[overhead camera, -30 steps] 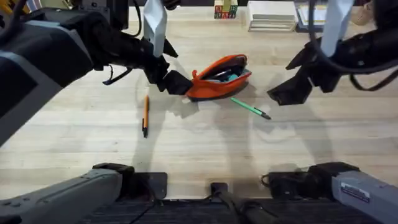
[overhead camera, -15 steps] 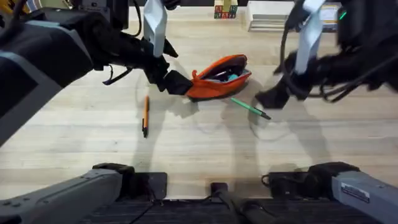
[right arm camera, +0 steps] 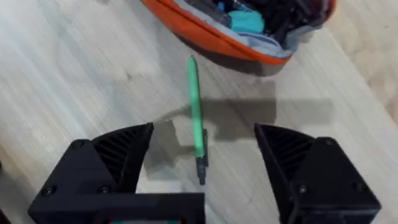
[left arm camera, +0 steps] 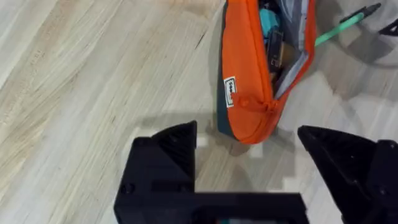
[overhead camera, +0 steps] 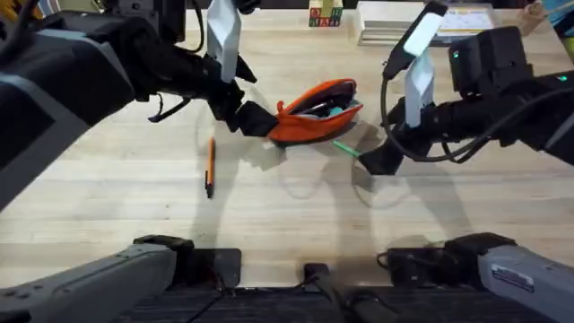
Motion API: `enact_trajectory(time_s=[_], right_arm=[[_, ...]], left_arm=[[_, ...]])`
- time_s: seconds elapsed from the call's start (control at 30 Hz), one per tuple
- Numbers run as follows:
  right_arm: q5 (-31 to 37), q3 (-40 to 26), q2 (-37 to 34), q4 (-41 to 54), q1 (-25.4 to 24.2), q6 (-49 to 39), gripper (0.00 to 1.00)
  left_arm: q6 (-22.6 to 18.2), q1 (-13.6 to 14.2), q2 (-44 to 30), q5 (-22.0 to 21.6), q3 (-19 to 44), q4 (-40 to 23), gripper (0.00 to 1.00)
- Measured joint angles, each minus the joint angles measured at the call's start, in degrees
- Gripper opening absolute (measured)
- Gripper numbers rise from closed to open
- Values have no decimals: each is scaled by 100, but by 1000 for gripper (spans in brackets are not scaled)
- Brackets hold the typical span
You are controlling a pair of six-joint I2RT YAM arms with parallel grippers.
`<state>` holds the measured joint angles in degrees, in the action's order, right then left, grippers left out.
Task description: Unzip the bag, pick up the pens from the table one at a time and place them inside, then zip the bag closed.
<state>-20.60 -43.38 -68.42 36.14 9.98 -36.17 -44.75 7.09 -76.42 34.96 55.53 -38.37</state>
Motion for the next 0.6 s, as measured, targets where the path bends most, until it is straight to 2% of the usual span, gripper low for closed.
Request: enact_trajectory(time_s=[0.4,0.6], right_arm=[[0,0,-612,-20,536,-2,997],[2,0,-971,-47,588,0,998]], left_arm=[[0,-1,0,0,0,0,994],[0,0,0,0,0,0,994]])
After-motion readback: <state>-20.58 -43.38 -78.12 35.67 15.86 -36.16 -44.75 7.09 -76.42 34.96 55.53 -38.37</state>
